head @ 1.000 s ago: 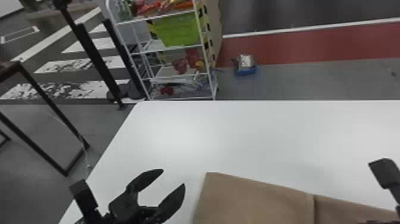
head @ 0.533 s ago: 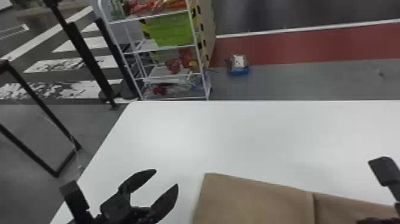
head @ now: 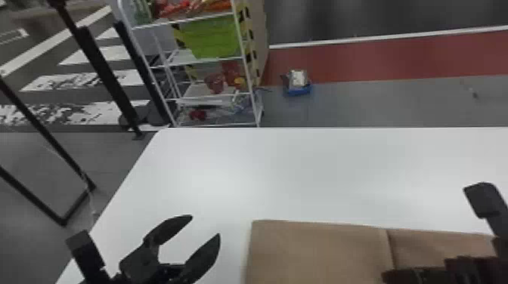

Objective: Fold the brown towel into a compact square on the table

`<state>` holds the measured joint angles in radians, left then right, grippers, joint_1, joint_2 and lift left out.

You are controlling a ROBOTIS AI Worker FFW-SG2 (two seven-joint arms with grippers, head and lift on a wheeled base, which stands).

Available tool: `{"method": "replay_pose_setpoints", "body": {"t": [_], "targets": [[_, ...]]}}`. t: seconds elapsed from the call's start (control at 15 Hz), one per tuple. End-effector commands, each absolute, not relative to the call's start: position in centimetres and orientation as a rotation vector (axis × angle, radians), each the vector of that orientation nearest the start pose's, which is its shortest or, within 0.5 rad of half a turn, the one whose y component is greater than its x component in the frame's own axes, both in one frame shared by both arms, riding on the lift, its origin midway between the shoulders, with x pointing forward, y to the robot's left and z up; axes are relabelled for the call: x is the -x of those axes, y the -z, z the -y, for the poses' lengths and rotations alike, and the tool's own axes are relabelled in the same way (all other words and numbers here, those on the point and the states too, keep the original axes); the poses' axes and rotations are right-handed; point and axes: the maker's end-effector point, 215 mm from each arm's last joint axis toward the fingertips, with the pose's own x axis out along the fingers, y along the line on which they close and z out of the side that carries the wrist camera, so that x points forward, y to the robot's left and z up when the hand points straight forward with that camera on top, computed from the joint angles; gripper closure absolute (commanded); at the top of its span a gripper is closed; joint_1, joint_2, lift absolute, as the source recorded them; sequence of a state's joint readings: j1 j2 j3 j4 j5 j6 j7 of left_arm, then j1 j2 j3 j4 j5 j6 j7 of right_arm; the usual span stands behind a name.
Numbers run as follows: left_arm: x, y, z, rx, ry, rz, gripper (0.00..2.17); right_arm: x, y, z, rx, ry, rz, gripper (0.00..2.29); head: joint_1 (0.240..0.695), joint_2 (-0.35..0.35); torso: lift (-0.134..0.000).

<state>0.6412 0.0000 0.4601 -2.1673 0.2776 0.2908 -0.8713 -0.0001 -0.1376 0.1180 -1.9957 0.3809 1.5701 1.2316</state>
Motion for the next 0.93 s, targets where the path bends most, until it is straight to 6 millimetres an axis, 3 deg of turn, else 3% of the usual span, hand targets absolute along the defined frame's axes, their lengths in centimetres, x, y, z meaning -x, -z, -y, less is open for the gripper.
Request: {"method": "replay_pose_setpoints", "body": {"t": [0.0, 0.07, 0.33, 0.67, 0.87], "targets": [[-34.5, 36.2, -27.5, 0.178, 0.492, -0.226, 0.07, -37.0, 45.2, 11.9, -0.345, -0.777, -1.15, 0.76, 0.695, 0.256, -0.124], [-34.4, 36.2, -27.6, 0.175, 0.491, -0.227, 0.07, -37.5, 44.8, 12.3, -0.357, -0.773, -1.136, 0.56, 0.695, 0.253, -0.124], [-34.4, 36.4, -27.7, 0.179, 0.488, -0.23, 0.07, -37.8, 43.9, 12.0, -0.414, -0.795, -1.111, 0.5, 0.695, 0.244, -0.124], [-34.4, 36.3, -27.7, 0.178, 0.489, -0.229, 0.07, -40.0, 41.9, 11.1, -0.431, -0.806, -1.054, 0.49, 0.695, 0.248, -0.124], [-34.4, 36.3, -27.7, 0.178, 0.489, -0.229, 0.07, -41.3, 42.1, 10.9, -0.391, -0.798, -1.073, 0.49, 0.695, 0.251, -0.124]]}}
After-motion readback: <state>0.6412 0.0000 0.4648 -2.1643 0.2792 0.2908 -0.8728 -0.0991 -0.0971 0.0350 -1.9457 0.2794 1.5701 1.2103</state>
